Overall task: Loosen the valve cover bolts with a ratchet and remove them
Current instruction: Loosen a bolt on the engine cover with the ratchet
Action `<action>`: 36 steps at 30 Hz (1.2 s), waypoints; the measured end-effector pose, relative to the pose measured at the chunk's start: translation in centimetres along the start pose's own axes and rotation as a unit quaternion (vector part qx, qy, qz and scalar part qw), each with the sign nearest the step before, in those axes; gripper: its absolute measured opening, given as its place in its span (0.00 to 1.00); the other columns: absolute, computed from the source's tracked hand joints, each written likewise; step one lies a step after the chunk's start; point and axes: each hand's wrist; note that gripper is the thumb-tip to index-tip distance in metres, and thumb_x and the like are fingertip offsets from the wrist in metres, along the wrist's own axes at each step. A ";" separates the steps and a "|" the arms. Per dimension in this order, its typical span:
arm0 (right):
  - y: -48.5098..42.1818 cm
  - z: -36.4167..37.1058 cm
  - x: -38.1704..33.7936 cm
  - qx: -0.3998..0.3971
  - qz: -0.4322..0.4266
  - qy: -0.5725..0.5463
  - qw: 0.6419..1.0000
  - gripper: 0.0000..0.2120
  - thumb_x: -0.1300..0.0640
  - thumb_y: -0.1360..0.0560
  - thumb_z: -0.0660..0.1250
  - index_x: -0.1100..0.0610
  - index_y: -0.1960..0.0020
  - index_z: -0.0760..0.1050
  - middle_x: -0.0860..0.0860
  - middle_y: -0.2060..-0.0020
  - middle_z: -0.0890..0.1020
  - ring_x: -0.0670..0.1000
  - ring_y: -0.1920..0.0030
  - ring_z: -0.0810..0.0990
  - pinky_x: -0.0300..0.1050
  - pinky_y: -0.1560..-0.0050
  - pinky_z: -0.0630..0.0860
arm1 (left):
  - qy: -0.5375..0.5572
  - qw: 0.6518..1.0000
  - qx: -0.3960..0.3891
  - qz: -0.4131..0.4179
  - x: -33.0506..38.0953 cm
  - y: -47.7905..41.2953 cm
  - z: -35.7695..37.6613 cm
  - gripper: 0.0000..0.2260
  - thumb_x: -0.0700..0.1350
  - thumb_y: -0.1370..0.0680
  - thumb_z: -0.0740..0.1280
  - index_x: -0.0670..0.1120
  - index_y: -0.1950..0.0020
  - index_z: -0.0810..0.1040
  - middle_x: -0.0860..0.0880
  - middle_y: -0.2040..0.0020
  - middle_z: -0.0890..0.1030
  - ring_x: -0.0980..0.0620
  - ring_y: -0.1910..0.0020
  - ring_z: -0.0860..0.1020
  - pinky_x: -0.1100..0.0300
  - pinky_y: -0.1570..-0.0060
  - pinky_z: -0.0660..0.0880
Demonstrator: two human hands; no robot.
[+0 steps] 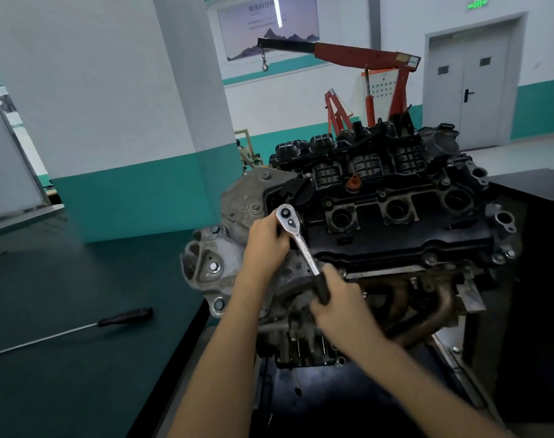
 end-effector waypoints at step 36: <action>-1.5 -2.9 0.2 -0.091 -0.025 0.050 0.994 0.12 0.62 0.29 0.65 0.51 0.48 0.68 0.54 0.64 0.76 0.59 0.62 0.78 0.49 0.60 0.76 | 0.065 0.997 0.003 0.049 0.1 0.2 -0.6 0.16 0.33 0.28 0.62 0.55 0.56 0.78 0.52 0.59 0.84 0.48 0.58 0.82 0.54 0.54 0.77</action>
Point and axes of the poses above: each hand's wrist, its own y-axis away from the middle knuckle, its own z-axis out of the palm, x = y × z
